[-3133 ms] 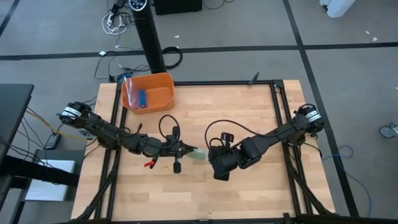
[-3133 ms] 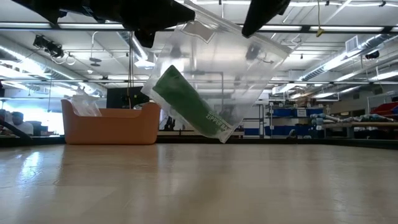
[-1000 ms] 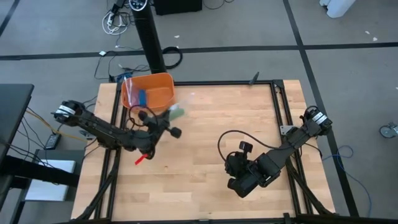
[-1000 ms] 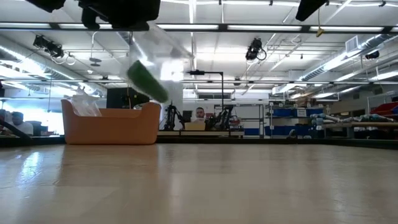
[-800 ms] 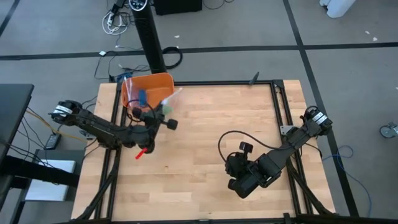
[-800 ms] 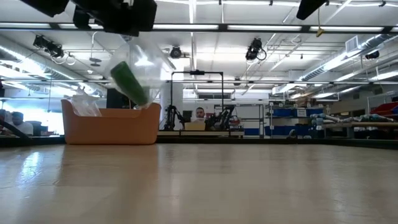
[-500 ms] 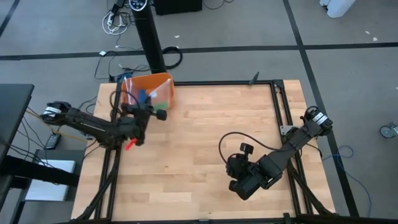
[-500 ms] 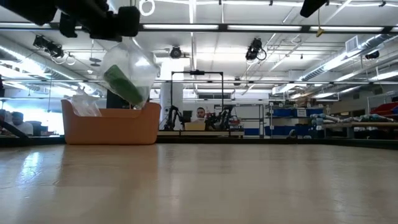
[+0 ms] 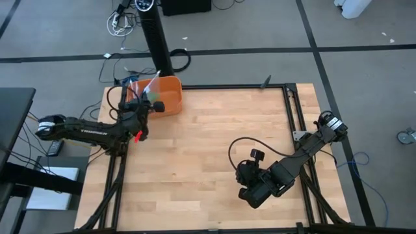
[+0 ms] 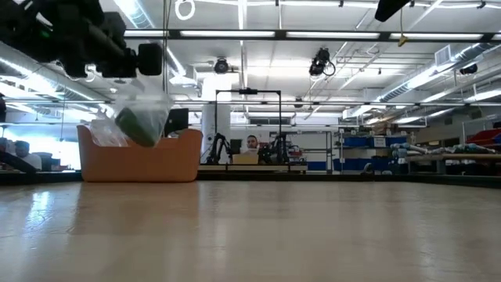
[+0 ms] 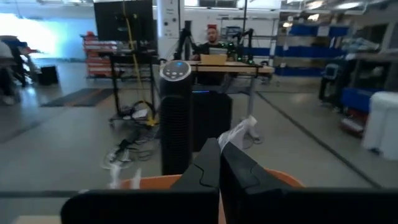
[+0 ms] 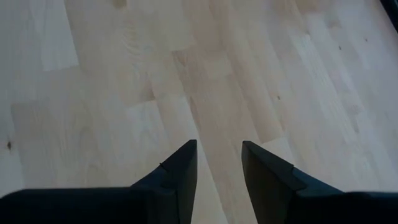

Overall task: Roll bandage
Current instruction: Put the transparent zip bag containing green bandage into the orange bin

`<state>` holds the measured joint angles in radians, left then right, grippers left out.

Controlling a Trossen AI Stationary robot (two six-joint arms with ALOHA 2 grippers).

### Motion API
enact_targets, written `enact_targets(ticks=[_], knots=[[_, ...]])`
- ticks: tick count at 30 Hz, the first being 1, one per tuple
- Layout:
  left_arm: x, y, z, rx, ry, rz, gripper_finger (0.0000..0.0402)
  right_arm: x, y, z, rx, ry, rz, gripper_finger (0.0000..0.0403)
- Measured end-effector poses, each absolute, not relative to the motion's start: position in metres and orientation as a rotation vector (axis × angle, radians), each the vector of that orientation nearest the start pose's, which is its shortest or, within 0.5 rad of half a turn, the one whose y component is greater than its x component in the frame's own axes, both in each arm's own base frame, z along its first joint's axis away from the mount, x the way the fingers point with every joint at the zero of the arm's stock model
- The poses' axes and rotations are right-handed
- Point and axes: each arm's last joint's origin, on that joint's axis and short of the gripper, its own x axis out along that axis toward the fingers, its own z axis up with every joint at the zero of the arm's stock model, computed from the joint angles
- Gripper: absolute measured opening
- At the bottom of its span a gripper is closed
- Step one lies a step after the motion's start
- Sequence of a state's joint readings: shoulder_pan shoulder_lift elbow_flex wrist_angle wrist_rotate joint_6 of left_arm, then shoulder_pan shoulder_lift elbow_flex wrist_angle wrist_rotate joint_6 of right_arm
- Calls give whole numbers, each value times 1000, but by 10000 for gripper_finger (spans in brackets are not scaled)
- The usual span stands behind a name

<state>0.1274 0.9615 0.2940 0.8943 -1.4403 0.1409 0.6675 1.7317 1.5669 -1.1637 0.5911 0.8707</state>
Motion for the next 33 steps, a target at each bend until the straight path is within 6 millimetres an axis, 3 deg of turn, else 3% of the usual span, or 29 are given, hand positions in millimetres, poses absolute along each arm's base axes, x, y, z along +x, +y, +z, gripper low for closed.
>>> enact_targets(ticks=[8, 16, 25, 33], knots=[[157, 74, 210, -93, -149, 1583, 1, 276, 193, 294, 0, 974, -383, 125], [165, 92, 186, -114, -109, 1602, 1, 281, 188, 294, -16, 973, -370, 125], [175, 96, 160, -185, -92, 1575, 12, 283, 185, 294, -38, 984, -358, 125], [182, 95, 155, -199, -25, 1395, 42, 286, 186, 295, -13, 970, -345, 125]])
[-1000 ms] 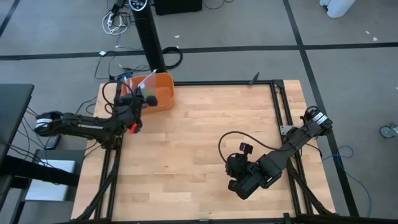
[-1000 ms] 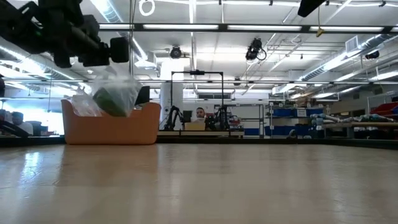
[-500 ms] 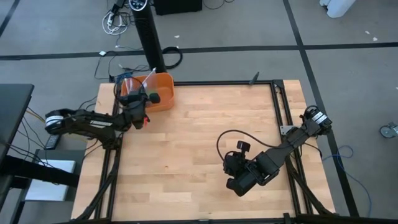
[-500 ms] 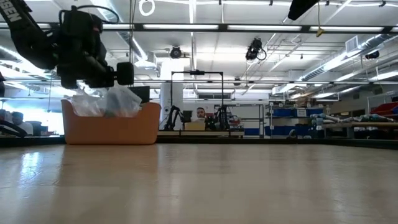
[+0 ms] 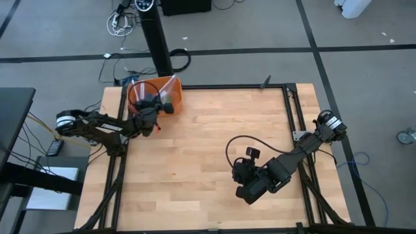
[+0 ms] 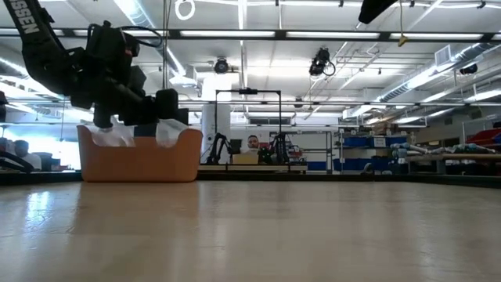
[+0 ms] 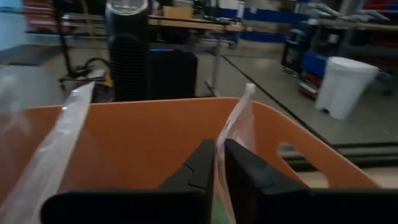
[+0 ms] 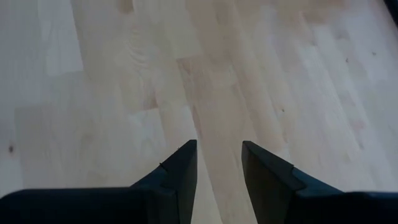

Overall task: Roll bandage
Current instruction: Put the transparent zip bag containing green bandage into the orange bin

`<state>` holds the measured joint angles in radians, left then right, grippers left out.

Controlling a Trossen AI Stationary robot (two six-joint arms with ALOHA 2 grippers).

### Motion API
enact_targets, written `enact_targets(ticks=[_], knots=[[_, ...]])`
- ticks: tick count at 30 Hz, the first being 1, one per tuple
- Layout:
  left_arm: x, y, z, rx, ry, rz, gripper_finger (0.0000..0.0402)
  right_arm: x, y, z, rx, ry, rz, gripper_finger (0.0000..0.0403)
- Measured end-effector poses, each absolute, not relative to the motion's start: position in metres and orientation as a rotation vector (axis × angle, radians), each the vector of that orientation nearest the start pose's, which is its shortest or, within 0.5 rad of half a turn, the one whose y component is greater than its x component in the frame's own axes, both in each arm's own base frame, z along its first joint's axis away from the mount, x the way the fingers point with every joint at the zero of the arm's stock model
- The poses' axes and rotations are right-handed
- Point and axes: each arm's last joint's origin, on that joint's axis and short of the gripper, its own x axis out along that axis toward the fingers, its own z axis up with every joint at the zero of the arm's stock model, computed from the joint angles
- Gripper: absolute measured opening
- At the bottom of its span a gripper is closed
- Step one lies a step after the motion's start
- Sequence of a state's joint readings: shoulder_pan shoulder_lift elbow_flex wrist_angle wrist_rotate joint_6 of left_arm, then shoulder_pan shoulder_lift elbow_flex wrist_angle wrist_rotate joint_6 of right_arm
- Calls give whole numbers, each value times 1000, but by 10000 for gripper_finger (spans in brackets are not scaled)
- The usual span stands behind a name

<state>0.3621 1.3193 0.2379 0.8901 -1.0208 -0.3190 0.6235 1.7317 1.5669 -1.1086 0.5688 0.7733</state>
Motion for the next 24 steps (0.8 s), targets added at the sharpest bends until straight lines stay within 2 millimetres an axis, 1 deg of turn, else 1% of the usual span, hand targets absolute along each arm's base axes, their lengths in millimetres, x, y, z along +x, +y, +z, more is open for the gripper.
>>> enact_targets(ticks=[6, 11, 14, 18, 24], knots=[[188, 88, 157, -155, 17, 1283, 93, 287, 188, 295, -3, 974, -321, 125], [191, 81, 161, -99, 21, 1245, 144, 287, 188, 295, -8, 976, -317, 125], [191, 78, 165, -92, 11, 1235, 167, 287, 188, 295, -8, 985, -306, 125], [191, 73, 172, -65, 2, 1219, 185, 286, 188, 295, -2, 996, -295, 125], [186, 65, 187, -43, -45, 1193, 188, 286, 189, 294, -8, 1014, -270, 125]])
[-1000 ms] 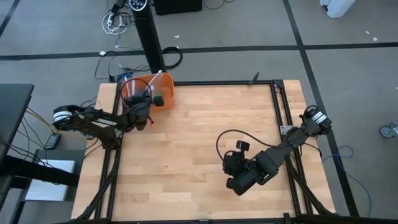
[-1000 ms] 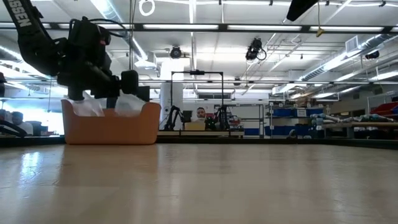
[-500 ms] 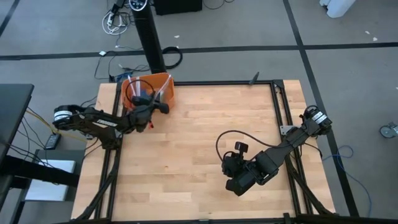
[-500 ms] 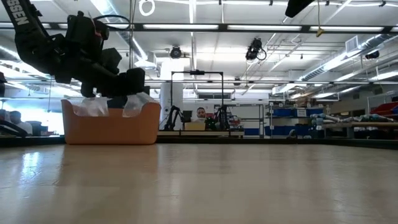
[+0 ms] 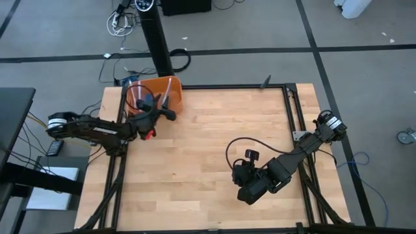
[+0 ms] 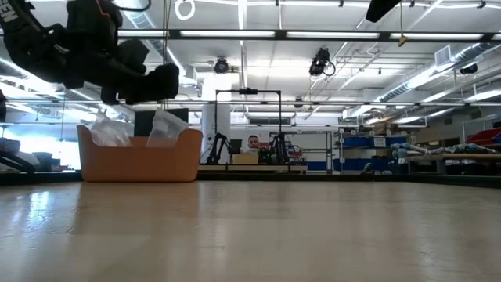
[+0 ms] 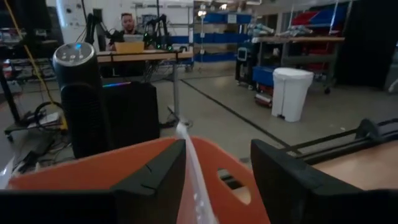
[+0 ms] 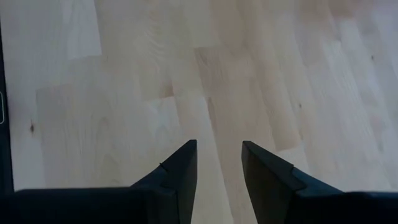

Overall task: Roll bandage
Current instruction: Put the transparent zip bag containing green bandage into the orange bin

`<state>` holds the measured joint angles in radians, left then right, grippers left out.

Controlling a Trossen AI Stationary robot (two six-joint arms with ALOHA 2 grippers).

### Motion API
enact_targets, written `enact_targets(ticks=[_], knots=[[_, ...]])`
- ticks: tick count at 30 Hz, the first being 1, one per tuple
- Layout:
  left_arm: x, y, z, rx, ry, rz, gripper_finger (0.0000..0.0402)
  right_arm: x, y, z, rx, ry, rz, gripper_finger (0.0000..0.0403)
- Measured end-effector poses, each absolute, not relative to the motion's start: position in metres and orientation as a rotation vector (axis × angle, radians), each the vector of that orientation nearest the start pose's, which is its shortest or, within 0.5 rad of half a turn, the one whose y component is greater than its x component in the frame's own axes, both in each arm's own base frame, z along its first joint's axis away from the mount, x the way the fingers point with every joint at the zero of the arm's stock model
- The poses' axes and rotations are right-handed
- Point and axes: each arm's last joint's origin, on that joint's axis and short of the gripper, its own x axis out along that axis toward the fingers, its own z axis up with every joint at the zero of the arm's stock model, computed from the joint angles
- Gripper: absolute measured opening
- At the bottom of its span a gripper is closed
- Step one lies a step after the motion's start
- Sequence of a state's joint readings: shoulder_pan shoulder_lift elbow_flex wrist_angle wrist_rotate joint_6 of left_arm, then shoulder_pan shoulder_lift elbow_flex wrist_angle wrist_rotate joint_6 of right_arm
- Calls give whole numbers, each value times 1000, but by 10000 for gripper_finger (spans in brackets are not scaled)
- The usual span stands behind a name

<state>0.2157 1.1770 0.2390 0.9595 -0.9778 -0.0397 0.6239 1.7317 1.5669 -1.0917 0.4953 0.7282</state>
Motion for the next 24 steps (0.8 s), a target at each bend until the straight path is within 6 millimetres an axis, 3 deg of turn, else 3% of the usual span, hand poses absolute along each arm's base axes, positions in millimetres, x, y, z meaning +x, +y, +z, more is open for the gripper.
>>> enact_targets(ticks=[6, 13, 18, 24], knots=[[197, 64, 204, -50, -13, 1026, 188, 287, 190, 295, -13, 1004, -257, 125], [218, 80, 231, -45, 306, 987, 188, 289, 189, 295, -12, 999, -255, 125], [221, 93, 259, -6, 399, 969, 188, 289, 189, 295, -27, 997, -243, 125], [211, 113, 282, -106, 575, 919, 188, 291, 191, 296, -34, 979, -221, 125]])
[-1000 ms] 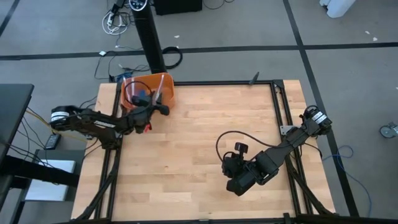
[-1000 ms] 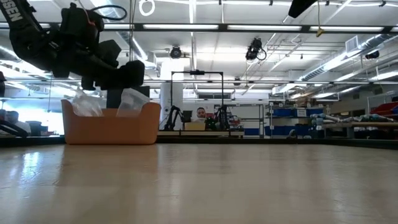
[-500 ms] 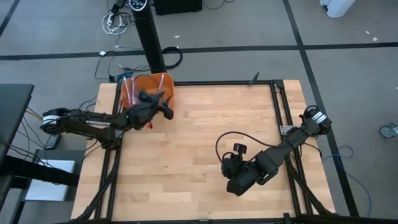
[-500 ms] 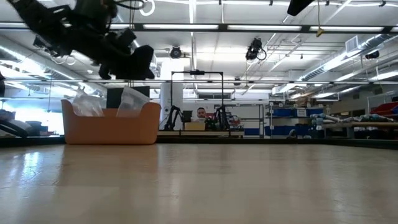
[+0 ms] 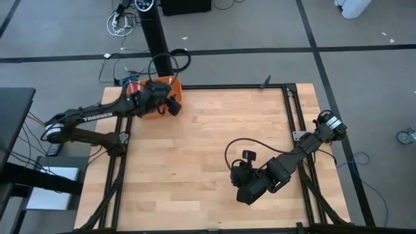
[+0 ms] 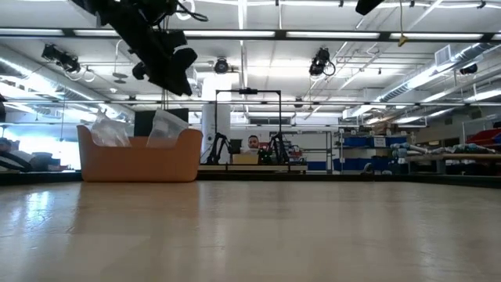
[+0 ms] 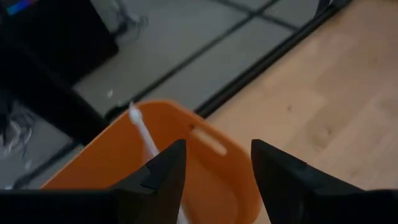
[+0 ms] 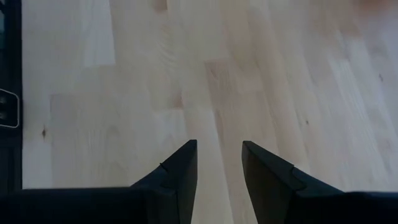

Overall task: Roll bandage
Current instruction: Put the transparent zip bag containing green bandage into the orange bin

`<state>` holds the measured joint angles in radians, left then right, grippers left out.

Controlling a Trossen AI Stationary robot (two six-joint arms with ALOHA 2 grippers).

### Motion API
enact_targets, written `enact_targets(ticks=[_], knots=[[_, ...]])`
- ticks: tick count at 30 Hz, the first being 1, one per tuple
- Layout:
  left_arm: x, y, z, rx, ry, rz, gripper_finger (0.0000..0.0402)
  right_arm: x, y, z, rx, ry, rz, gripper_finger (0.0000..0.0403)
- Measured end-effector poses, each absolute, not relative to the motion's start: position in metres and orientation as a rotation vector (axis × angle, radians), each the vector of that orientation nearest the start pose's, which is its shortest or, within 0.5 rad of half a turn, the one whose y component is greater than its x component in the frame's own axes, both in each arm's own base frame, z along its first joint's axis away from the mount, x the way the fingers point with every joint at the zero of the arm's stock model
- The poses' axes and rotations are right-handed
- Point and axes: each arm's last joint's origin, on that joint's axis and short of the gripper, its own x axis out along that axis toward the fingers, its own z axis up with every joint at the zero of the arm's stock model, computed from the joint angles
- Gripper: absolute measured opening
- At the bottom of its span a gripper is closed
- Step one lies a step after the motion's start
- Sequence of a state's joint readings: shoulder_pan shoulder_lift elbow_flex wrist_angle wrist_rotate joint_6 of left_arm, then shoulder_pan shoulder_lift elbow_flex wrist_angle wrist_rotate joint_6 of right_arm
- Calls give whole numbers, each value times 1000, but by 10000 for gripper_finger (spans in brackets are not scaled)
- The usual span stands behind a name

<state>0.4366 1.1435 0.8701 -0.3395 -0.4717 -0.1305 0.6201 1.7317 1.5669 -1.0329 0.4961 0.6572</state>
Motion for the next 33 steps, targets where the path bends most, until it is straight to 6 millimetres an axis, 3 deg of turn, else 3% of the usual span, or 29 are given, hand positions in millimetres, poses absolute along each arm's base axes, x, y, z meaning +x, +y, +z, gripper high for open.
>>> enact_targets(ticks=[5, 13, 19, 33], knots=[[208, 129, 288, -198, 666, 860, 188, 293, 190, 297, -33, 973, -220, 125], [220, 143, 270, -224, 828, 862, 188, 296, 187, 297, -46, 967, -212, 125], [217, 146, 269, -143, 904, 1001, 188, 296, 188, 297, -50, 966, -208, 125], [211, 144, 272, -78, 1019, 1009, 188, 297, 189, 298, -44, 951, -198, 125]])
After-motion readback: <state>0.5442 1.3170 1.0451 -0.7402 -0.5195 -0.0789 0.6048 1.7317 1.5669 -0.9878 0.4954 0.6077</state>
